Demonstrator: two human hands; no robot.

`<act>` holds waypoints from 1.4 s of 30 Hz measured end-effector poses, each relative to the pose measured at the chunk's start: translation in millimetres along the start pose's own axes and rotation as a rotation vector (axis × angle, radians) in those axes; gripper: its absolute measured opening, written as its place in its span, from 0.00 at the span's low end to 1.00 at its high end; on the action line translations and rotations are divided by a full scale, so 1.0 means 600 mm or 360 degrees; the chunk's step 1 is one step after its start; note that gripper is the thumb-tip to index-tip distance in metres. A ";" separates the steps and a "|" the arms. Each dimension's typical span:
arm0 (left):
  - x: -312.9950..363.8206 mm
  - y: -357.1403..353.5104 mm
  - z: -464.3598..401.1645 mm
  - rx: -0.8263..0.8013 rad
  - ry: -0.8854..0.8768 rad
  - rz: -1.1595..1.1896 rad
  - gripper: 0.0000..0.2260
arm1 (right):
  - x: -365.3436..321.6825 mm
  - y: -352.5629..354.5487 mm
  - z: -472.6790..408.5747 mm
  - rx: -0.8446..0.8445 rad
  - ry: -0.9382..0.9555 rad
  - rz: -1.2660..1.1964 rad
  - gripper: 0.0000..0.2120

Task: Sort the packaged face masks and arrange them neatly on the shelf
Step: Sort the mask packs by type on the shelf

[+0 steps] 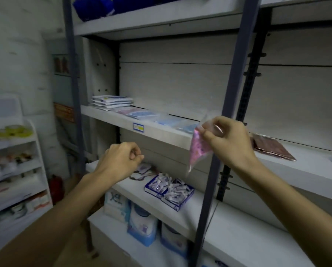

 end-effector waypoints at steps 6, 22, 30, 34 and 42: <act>-0.099 0.020 -0.076 0.0010 0.0092 -0.0098 0.04 | -0.001 -0.131 -0.089 -0.0151 0.0032 -0.0067 0.03; -0.304 0.025 -0.301 0.0097 0.0126 0.0005 0.04 | 0.040 -0.371 -0.318 -0.0183 0.0039 0.0109 0.02; -0.431 0.048 -0.398 0.0011 -0.0046 0.0060 0.04 | 0.035 -0.498 -0.378 0.0020 -0.0062 0.0233 0.03; -0.492 0.080 -0.452 0.0011 -0.0146 0.0043 0.03 | 0.015 -0.552 -0.409 0.0142 -0.0155 0.0309 0.04; -0.567 0.060 -0.536 -0.0077 -0.0333 0.0087 0.06 | 0.003 -0.633 -0.441 0.0333 -0.0203 0.0427 0.04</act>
Point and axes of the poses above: each hand's wrist, its own z-axis away from the middle knuckle, its own y-axis out of the back of the hand, x = y × z, the point moved 5 cm from there along -z, towards the middle knuckle, and after that the axes turned 2 degrees about -y, right-handed, at the moved point
